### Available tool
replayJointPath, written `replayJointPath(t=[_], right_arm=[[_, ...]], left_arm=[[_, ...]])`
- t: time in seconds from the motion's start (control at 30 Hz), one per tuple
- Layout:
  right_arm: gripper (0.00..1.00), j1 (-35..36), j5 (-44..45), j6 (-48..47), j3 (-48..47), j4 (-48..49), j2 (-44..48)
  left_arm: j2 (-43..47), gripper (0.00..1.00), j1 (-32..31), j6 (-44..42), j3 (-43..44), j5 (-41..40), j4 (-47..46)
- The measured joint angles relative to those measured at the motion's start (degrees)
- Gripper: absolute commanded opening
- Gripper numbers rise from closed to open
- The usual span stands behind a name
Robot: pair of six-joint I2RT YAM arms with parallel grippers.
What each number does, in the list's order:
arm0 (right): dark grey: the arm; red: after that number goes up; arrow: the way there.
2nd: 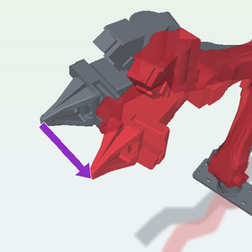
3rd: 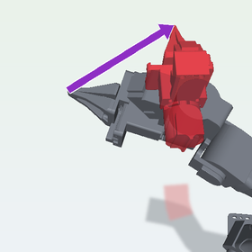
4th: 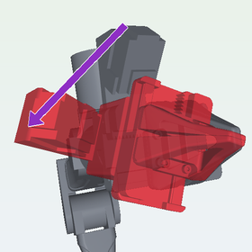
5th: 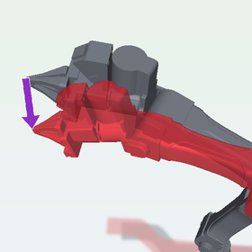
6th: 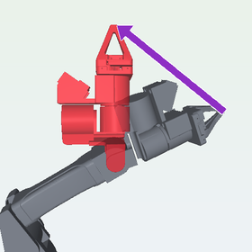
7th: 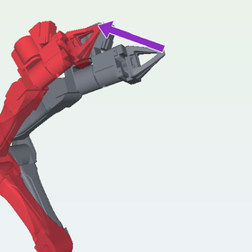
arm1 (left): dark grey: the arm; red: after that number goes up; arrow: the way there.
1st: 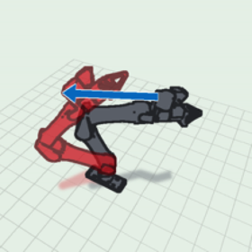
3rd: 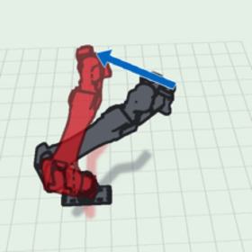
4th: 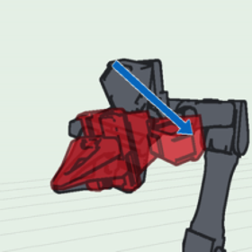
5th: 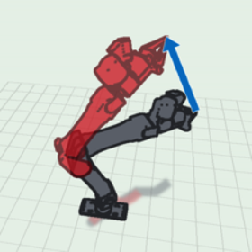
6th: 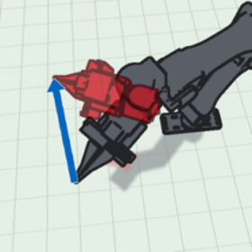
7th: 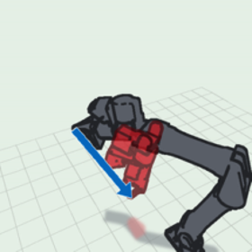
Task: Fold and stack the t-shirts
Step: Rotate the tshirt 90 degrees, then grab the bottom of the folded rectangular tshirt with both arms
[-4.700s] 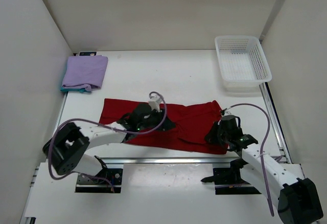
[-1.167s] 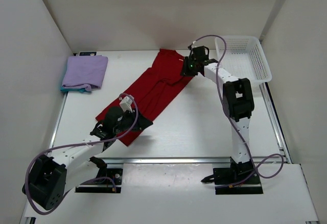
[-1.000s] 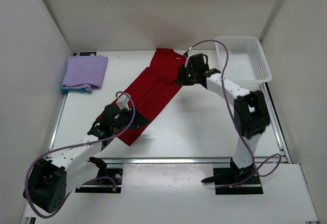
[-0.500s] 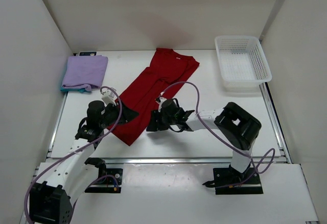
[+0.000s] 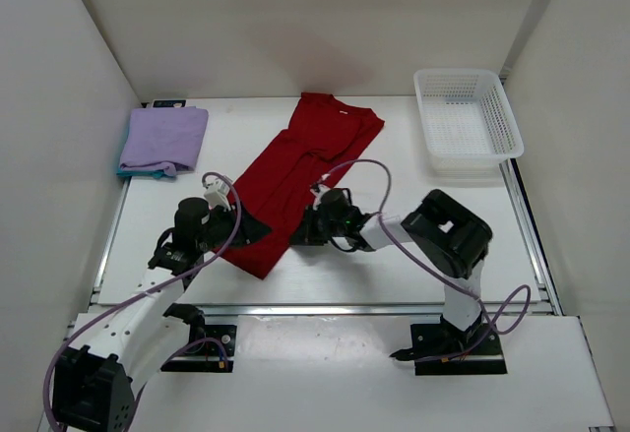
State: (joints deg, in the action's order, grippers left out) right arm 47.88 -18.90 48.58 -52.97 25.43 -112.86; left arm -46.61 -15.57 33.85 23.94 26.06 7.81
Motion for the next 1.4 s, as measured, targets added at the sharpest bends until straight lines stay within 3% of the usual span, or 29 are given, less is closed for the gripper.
replayJointPath(t=[0.2, 0.23, 0.3, 0.37, 0.47, 0.63, 0.8, 0.9, 0.93, 1.1, 1.23, 1.3, 1.4], right_arm=[[0.03, -13.46, -2.62, -3.58, 21.16, -1.86, 18.32], [0.13, -17.86, -3.32, -4.55, 24.55, -3.30, 22.16], [0.43, -24.76, -4.70, -5.79, 29.18, -5.68, 28.44], [0.49, -29.03, -5.60, -7.67, 32.35, -8.15, 35.67], [0.49, -30.32, -4.50, -10.16, 35.08, -15.15, 46.82], [0.33, -28.00, -1.66, -10.69, 39.10, -23.02, 62.01], [0.36, -26.38, -2.23, -7.93, 45.66, -27.45, 66.23], [0.37, -22.18, -1.66, -6.80, 45.53, -27.41, 66.55], [0.37, -21.11, -1.49, -6.49, 45.55, -27.61, 66.71], [0.29, -18.84, -1.46, -4.76, 46.07, -27.54, 66.60], [0.31, -17.33, -1.42, -3.91, 46.12, -27.23, 65.68], [0.31, -17.20, -1.46, -3.74, 46.12, -27.10, 65.70], [0.30, -18.01, -1.81, -3.76, 46.12, -27.15, 65.70]], left_arm=[[-3.23, 0.49, -5.70, -0.11, -0.04, -2.16, -1.01], [-4.39, 0.50, -7.80, 0.04, -0.09, -3.10, -1.53], [-7.26, 0.50, -12.33, 0.22, -0.09, -4.74, -2.69], [-9.97, 0.49, -16.02, 0.20, -0.09, -5.86, -3.13], [-11.34, 0.49, -17.86, -0.50, -0.42, -8.00, -2.19], [-9.70, 0.52, -18.75, -1.97, -2.78, -12.74, 0.70], [-9.44, 0.58, -21.55, -1.11, -7.93, -14.45, 1.05], [-9.68, 0.75, -23.37, -0.72, -8.00, -14.93, -0.70], [-9.70, 0.98, -23.93, -0.46, -7.96, -14.93, -1.42], [-9.31, 0.99, -25.77, 1.68, -9.60, -13.79, -7.45], [-9.84, 0.98, -25.66, 3.76, -11.89, -12.48, -13.44], [-10.36, 0.82, -25.40, 4.70, -12.20, -11.93, -14.93], [-11.06, 0.48, -24.70, 5.18, -12.37, -11.91, -14.05]])
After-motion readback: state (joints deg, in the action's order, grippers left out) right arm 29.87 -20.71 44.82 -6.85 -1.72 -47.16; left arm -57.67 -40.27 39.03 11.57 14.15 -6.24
